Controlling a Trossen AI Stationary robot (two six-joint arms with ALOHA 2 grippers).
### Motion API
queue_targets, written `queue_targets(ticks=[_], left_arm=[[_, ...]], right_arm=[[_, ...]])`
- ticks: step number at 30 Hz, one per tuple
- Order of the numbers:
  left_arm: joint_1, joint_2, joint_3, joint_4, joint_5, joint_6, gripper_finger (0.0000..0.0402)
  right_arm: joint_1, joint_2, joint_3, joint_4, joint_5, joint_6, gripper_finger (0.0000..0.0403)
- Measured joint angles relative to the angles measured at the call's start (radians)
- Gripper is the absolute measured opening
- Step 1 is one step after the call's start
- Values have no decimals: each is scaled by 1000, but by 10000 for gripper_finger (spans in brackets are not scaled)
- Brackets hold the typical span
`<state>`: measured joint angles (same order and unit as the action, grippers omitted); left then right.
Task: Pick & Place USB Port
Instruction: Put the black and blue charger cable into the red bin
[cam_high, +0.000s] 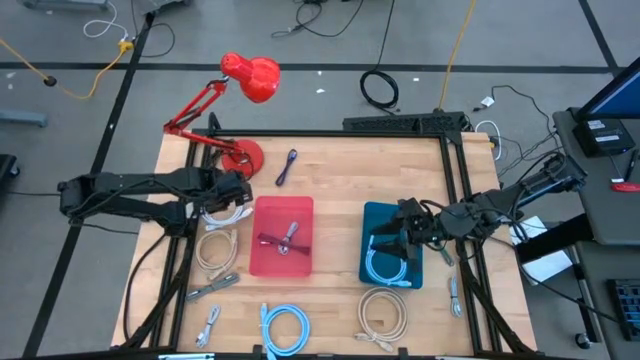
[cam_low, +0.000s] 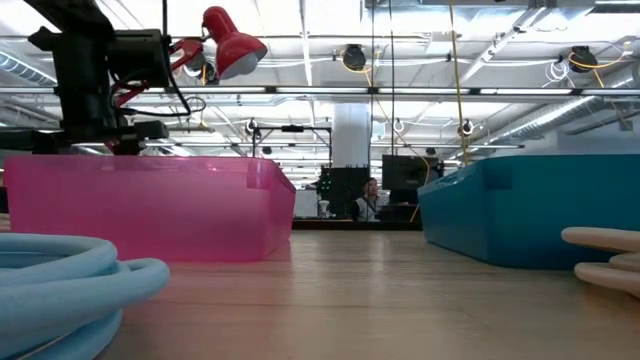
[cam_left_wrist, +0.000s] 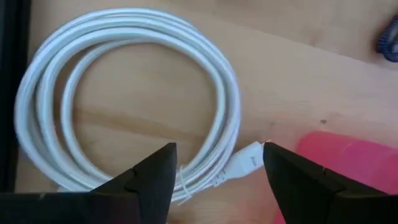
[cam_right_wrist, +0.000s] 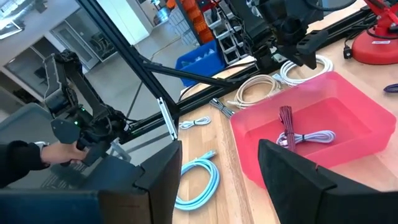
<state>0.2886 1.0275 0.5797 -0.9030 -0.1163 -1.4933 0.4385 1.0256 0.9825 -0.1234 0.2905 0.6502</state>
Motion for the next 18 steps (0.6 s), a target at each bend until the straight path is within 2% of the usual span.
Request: queue_targets(ticks=[5, 9, 12, 18], left_arm=[[7, 0, 0, 148, -53, 57, 246], [57, 28, 0, 388, -74, 154, 246], [124, 75, 11, 535, -45, 236, 246], [260, 249, 168, 572, 29, 385, 246]], right_arm=[[0, 0, 0, 0, 0, 0, 203], [-12, 0, 0, 0, 0, -2, 203], [-22, 0, 0, 0, 0, -4, 203], [-27, 1, 0, -1, -3, 1, 203]])
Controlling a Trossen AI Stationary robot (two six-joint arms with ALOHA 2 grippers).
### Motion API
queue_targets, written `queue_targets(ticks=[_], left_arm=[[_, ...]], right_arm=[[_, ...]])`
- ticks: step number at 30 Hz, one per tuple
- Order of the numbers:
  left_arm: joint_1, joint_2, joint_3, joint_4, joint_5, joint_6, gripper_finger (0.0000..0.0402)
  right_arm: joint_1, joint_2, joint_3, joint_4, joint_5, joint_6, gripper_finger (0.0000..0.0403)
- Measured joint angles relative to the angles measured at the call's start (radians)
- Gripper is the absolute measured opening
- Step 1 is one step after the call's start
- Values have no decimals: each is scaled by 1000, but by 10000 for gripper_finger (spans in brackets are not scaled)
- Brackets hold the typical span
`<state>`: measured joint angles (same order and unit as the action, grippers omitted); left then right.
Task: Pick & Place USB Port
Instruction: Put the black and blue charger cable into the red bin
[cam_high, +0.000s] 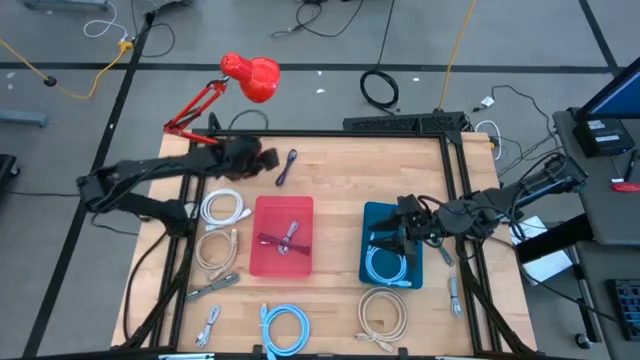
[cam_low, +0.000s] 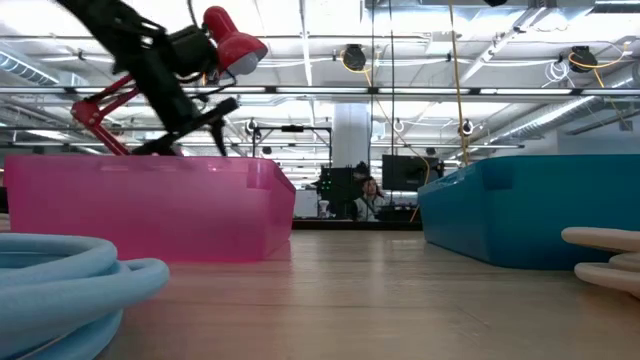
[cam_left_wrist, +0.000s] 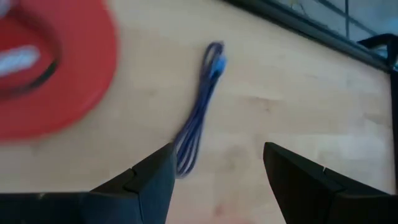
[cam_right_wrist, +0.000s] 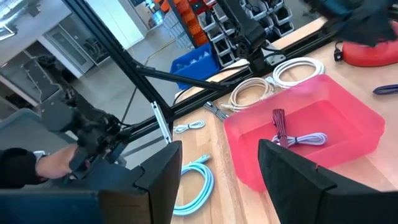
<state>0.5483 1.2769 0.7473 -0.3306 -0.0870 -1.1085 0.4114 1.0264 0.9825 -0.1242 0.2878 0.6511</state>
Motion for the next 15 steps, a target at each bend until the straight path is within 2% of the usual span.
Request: queue_targets(ticks=[5, 11, 15], left_arm=[[46, 204, 218, -50, 94, 213, 246], [21, 440, 512, -304, 70, 505, 246], [6, 561, 633, -447, 56, 610, 246]], right_arm=[[0, 0, 0, 0, 0, 18, 203], [0, 0, 0, 0, 0, 45, 203], [3, 0, 0, -1, -1, 70, 203]])
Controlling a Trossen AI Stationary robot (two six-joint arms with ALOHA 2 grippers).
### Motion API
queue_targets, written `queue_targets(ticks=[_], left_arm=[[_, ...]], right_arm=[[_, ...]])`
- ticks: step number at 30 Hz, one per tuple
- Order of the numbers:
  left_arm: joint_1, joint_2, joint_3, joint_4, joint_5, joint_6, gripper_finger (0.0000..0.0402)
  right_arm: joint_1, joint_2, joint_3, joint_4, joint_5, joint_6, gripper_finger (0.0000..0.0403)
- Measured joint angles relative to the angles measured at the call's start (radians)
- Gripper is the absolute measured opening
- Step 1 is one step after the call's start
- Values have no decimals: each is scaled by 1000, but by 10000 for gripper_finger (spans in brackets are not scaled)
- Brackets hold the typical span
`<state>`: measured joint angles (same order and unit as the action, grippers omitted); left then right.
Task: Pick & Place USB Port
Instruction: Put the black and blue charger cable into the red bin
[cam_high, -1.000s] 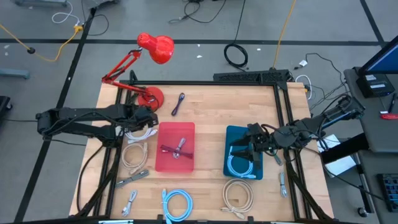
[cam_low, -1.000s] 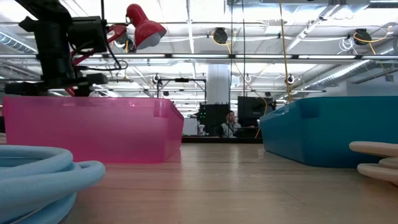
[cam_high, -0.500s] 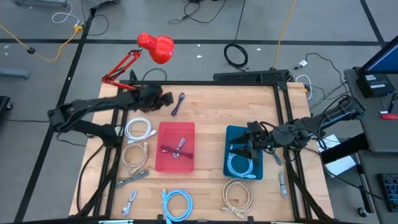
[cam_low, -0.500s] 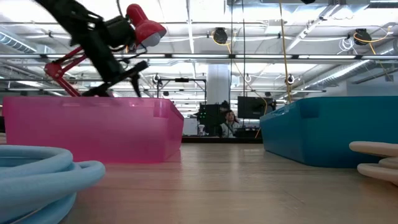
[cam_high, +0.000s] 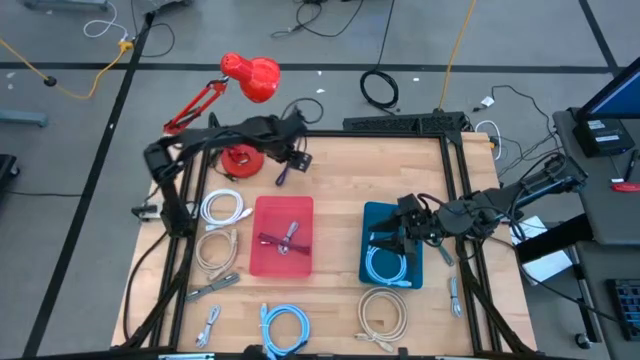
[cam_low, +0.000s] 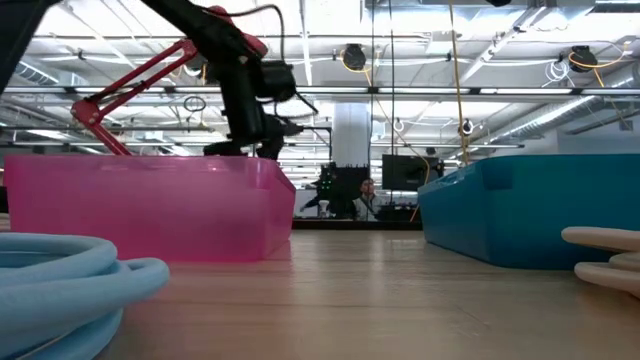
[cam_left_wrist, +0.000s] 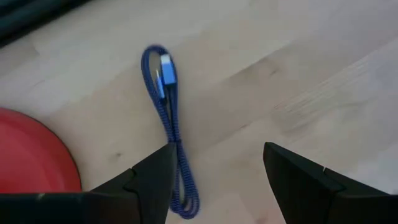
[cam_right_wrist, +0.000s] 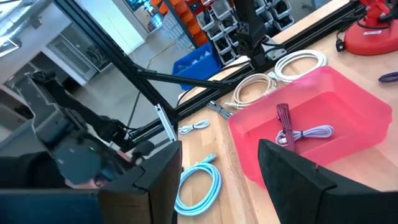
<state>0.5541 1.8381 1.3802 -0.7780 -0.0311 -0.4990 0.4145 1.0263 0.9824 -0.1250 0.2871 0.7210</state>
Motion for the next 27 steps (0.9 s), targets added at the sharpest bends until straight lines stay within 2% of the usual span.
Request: queue_targets(ticks=[4, 12, 15, 17, 21, 25, 27], left_arm=[[12, 61, 22, -36, -5, 7, 246], [18, 74, 21, -24, -11, 22, 246], [11, 59, 20, -22, 21, 23, 246], [-2, 38, 20, -13, 60, 23, 246], [-45, -22, 20, -6, 126, 20, 246], [-118, -101, 20, -3, 128, 4, 246], [-165, -138, 20, 1, 118, -18, 246]], right_arm=[[0, 0, 0, -1, 0, 7, 203], [0, 9, -1, -1, 0, 9, 203], [0, 12, -1, -19, -13, 9, 203], [0, 12, -1, -52, -62, 8, 202], [11, -15, -1, -304, -107, 85, 191], [13, -44, -1, -720, -47, 303, 169], [12, -57, -1, -859, -19, 396, 158]])
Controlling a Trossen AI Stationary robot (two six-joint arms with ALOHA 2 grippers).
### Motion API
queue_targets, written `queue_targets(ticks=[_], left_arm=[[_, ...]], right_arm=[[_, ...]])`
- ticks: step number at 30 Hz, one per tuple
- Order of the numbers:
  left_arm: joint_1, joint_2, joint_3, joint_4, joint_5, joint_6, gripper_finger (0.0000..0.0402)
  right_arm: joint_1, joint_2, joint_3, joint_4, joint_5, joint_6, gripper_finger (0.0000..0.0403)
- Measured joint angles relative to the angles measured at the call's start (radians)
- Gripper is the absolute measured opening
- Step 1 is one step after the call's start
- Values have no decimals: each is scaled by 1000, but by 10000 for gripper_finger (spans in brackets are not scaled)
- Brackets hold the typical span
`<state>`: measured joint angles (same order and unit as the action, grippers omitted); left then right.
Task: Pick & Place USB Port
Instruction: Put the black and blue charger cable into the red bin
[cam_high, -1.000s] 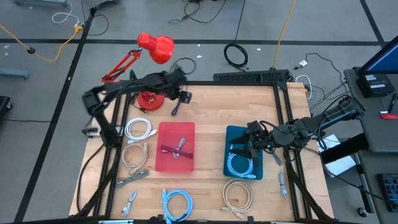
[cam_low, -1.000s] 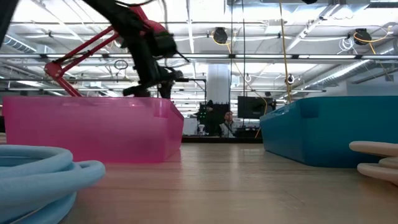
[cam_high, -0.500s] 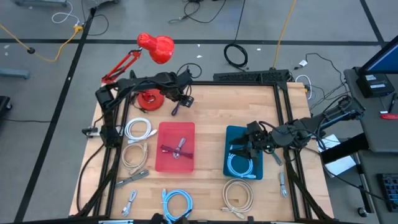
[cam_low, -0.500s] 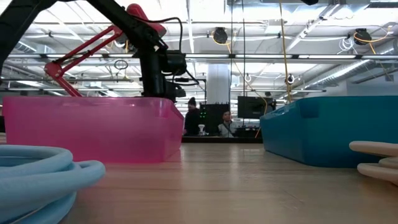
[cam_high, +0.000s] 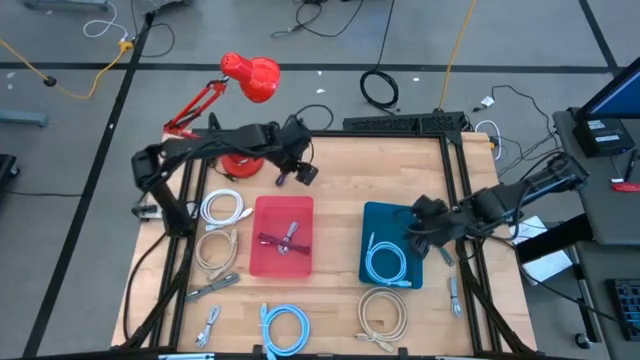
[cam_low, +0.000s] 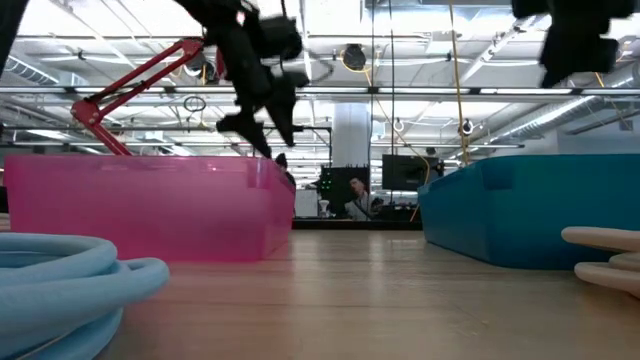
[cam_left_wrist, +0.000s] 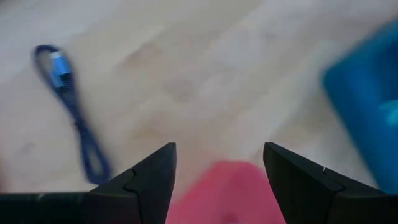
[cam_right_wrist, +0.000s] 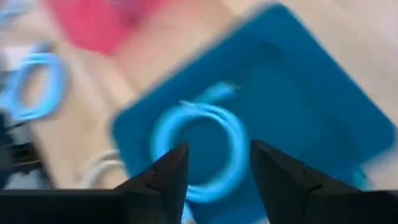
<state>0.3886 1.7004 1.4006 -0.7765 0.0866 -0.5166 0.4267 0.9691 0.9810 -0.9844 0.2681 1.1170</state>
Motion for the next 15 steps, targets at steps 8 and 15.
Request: queue_targets(ticks=[8, 15], left_arm=[[-216, -111, 0, 53, -96, -137, 246], [-384, -127, 0, 84, -202, -244, 246]], right_arm=[[6, 24, -35, -360, -102, 207, 142], [55, 25, -218, -363, -270, 294, 172]])
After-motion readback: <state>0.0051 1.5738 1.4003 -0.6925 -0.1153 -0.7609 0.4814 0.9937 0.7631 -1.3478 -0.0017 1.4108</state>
